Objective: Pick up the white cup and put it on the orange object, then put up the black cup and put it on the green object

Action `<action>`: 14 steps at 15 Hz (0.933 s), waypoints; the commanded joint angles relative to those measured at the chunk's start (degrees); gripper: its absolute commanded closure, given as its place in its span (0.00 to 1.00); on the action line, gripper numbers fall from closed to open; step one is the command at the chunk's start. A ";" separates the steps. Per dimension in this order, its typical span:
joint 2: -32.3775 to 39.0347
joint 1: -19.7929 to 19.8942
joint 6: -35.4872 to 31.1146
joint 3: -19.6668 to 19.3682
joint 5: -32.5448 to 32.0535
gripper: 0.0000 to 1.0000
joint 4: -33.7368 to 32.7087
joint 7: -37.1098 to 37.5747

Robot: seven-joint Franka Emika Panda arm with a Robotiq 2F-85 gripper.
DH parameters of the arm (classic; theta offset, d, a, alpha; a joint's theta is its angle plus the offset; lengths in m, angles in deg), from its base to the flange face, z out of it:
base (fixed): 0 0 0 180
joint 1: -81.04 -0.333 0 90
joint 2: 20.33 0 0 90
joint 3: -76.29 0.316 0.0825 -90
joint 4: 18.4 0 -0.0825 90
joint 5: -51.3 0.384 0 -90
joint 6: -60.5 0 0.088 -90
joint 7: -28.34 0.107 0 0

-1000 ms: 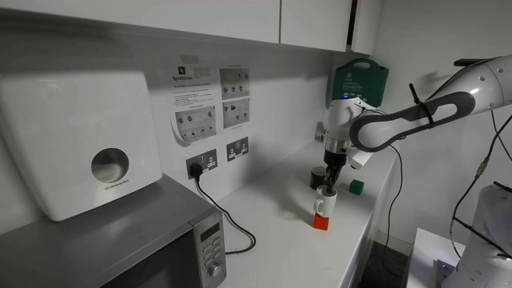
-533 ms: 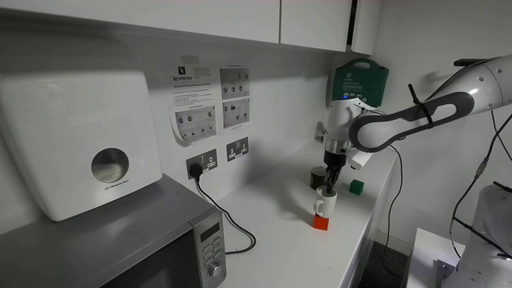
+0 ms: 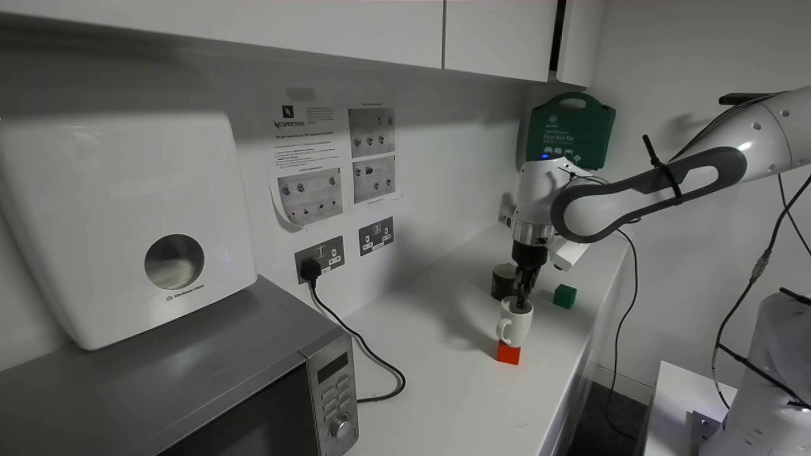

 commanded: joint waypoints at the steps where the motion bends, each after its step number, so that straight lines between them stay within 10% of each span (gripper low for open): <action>1: 0.15 -0.03 -0.12 -0.71 1.65 0.98 -0.96 -2.60; 12: 0.44 -0.03 0.04 -0.73 1.71 0.98 -1.39 -2.67; 14: 0.40 -0.02 0.08 -0.75 1.74 0.66 -1.42 -2.65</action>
